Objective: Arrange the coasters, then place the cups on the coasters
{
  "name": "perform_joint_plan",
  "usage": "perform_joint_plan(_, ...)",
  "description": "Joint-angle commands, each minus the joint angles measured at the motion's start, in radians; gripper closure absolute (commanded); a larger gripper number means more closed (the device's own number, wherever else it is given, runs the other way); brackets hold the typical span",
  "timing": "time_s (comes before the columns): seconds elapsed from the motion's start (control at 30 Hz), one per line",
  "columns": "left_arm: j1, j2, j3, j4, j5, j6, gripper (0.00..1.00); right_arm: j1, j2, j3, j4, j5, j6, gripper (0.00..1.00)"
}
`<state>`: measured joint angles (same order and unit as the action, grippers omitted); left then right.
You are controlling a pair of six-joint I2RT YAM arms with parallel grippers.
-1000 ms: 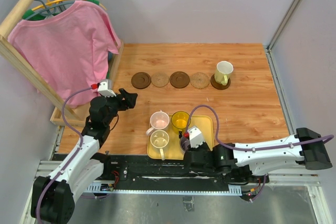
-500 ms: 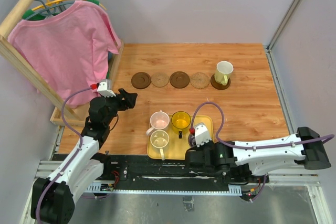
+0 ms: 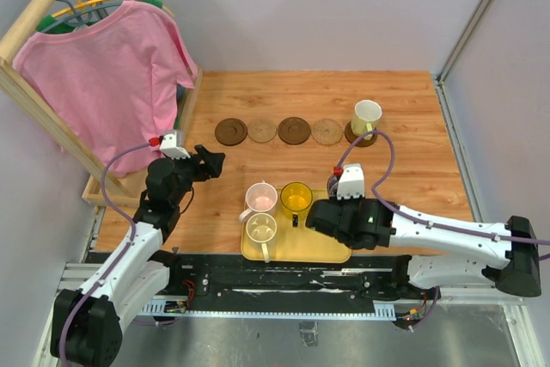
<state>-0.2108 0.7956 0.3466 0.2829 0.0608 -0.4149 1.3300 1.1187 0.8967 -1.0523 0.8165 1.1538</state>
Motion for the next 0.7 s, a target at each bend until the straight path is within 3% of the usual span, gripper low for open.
perform_joint_plan(0.0,0.004,0.014,0.027,0.022,-0.013,0.028,0.2,-0.16,-0.031,0.025,0.252,0.078,-0.336,0.99)
perform_joint_plan(0.23,0.005,0.047,0.043,0.038,-0.012,0.013,0.2,-0.388,0.063,0.056,0.581,-0.041,-0.633,0.99)
perform_joint_plan(0.67,0.004,0.07,0.081,0.02,-0.021,0.018,0.2,-0.667,0.394,0.221,0.824,-0.224,-0.763,0.99)
